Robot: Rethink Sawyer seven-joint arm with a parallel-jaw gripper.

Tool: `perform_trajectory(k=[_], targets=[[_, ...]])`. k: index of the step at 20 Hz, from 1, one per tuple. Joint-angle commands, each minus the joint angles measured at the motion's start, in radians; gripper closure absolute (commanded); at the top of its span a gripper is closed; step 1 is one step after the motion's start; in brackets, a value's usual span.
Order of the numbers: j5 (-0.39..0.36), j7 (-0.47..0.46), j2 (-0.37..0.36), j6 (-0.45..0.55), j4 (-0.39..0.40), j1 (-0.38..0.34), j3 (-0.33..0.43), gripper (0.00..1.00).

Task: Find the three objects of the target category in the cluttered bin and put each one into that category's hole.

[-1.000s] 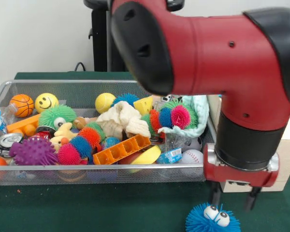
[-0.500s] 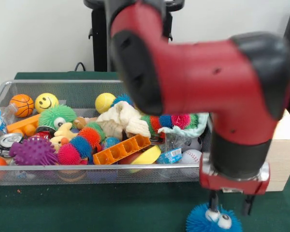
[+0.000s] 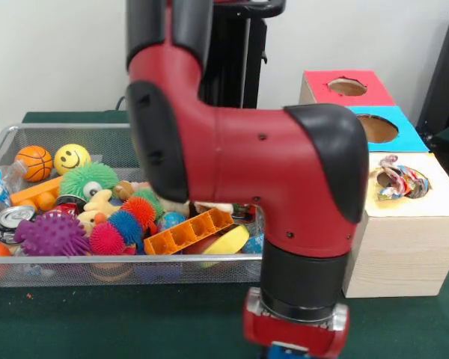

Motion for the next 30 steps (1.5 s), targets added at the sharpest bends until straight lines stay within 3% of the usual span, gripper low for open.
perform_trajectory(k=[1, 2, 4, 9, 11, 14, 19, 22, 24, 30], targets=[[-0.19, 0.145, 0.119, 0.157, -0.037, 0.134, -0.223, 0.0], [-0.159, 0.118, 0.116, 0.166, -0.022, 0.122, -0.207, 1.0], [-0.082, 0.11, 0.105, 0.19, 0.01, 0.079, -0.144, 1.0], [0.141, 0.089, 0.122, 0.417, 0.05, -0.013, -0.009, 1.0], [0.196, 0.065, 0.118, 0.421, 0.075, -0.038, 0.011, 1.0], [0.262, -0.007, 0.098, 0.527, 0.08, -0.064, 0.014, 1.0], [0.252, -0.288, 0.019, 0.889, 0.013, -0.102, -0.02, 1.0], [0.195, -0.434, -0.02, 0.943, -0.023, -0.137, -0.037, 1.0], [0.182, -0.472, -0.061, 0.945, -0.004, -0.155, -0.04, 1.0], [0.224, -0.47, -0.179, 0.956, 0.098, -0.173, -0.03, 1.0]])
